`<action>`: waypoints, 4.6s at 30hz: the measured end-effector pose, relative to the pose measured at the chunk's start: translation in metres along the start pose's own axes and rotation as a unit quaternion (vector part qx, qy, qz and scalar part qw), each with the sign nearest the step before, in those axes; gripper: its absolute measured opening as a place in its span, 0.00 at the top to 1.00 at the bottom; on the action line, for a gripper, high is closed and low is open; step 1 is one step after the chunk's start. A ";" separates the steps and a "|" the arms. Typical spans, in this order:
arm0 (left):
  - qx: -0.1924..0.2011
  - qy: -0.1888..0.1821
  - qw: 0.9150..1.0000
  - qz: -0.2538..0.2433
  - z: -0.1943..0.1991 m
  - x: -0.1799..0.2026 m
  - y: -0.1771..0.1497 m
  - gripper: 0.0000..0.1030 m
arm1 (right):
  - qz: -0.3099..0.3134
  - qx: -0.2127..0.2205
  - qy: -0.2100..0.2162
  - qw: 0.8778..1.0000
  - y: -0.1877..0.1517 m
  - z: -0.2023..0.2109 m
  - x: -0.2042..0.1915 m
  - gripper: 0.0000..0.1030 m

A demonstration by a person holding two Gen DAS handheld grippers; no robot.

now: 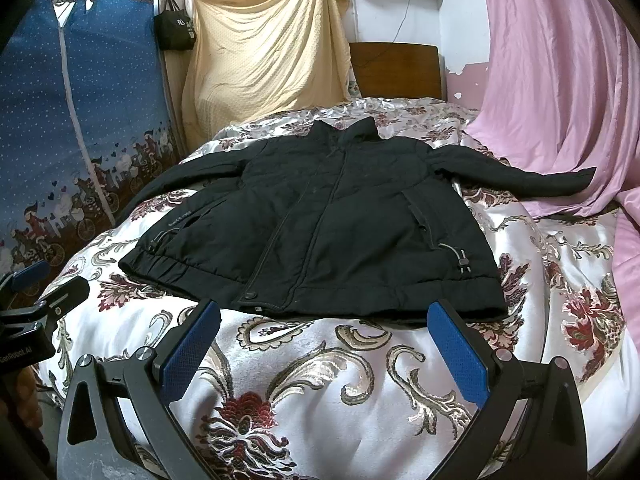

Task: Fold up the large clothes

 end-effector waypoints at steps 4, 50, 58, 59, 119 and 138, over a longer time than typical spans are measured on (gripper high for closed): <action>-0.001 -0.002 1.000 -0.005 -0.002 0.003 0.001 0.00 | -0.001 0.000 0.000 1.000 -0.004 0.000 -0.002 0.01; -0.004 -0.002 1.000 -0.005 -0.005 0.008 -0.007 0.00 | -0.005 -0.006 0.005 1.000 -0.012 -0.005 -0.011 0.01; -0.004 -0.002 1.000 -0.005 -0.005 0.008 -0.007 0.00 | -0.005 -0.007 0.006 1.000 -0.011 -0.005 -0.010 0.01; -0.004 -0.002 1.000 -0.005 -0.005 0.008 -0.007 0.00 | -0.005 -0.007 0.006 1.000 -0.011 -0.005 -0.010 0.01; -0.147 -0.130 0.962 -0.192 -0.399 0.388 0.140 0.00 | -0.485 0.125 -0.165 0.849 0.109 -0.159 0.469 0.84; -0.205 -0.080 0.975 0.013 -0.347 0.097 0.220 0.00 | 0.026 0.132 -0.152 0.979 0.370 -0.222 0.185 0.89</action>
Point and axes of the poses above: each gripper's, at about its wrist camera, not at the fingertips, and z roughly against the way its jaws point, x to its right, y to its top, the point moved 9 cm from there along -z, roughly the way its jaws point, and after that the axes turned 6 degrees about y, right-handed, at the moved point
